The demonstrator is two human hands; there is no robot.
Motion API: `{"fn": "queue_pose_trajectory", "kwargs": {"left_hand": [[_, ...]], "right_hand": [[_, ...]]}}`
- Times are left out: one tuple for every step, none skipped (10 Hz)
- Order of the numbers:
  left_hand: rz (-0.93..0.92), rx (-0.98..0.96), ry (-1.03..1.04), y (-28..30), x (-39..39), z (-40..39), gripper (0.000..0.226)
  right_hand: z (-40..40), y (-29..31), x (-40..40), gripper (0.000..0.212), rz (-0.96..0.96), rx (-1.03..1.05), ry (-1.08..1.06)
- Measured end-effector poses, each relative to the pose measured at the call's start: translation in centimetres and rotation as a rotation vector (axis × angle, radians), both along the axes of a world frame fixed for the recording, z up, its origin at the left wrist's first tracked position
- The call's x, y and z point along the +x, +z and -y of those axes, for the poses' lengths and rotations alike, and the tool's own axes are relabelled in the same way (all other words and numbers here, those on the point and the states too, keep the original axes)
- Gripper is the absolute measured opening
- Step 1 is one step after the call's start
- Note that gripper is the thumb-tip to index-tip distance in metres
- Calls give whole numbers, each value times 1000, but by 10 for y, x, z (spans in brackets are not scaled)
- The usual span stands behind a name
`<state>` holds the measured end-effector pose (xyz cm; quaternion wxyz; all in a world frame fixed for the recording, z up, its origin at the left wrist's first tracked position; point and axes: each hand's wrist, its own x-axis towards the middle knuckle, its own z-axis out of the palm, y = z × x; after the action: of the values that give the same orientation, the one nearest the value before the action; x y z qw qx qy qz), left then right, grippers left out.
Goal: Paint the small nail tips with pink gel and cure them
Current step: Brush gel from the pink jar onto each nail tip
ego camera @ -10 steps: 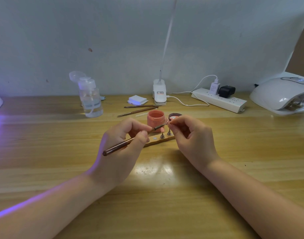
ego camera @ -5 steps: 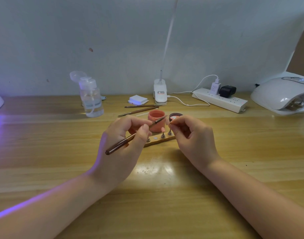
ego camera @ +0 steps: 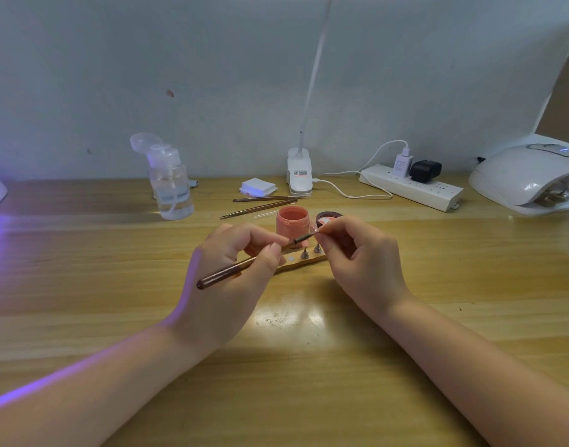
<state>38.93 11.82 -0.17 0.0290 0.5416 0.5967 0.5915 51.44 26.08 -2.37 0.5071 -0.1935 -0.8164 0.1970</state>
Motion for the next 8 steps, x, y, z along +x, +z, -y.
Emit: {"fn": "queue_pose_trajectory", "kwargs": {"left_hand": [[39,40,-24,1,0,1,18],[68,35,-8,0,1,-2,10],[91,25,-40,-1,0,-2,11],[111,65,-76,0,0,0,20],[153,69,-54,0,1,-3,14],[169,53,-76,-1,2,-3,14],[157,68,-73,-1,1,-2,14],[186,92,-52,-1,0,-3,14]], "right_hand": [[-1,0,0,5,3,-25,2],[-1,0,-1,6,8,-38,12],[0,0,0,6,14,-41,20],[0,0,0,6,11,-50,23],[0,0,-1,6,7,-56,29],[1,0,0,6,7,-58,28],[2,1,0,6,9,-73,37],[2,1,0,8,15,-103,58]]}}
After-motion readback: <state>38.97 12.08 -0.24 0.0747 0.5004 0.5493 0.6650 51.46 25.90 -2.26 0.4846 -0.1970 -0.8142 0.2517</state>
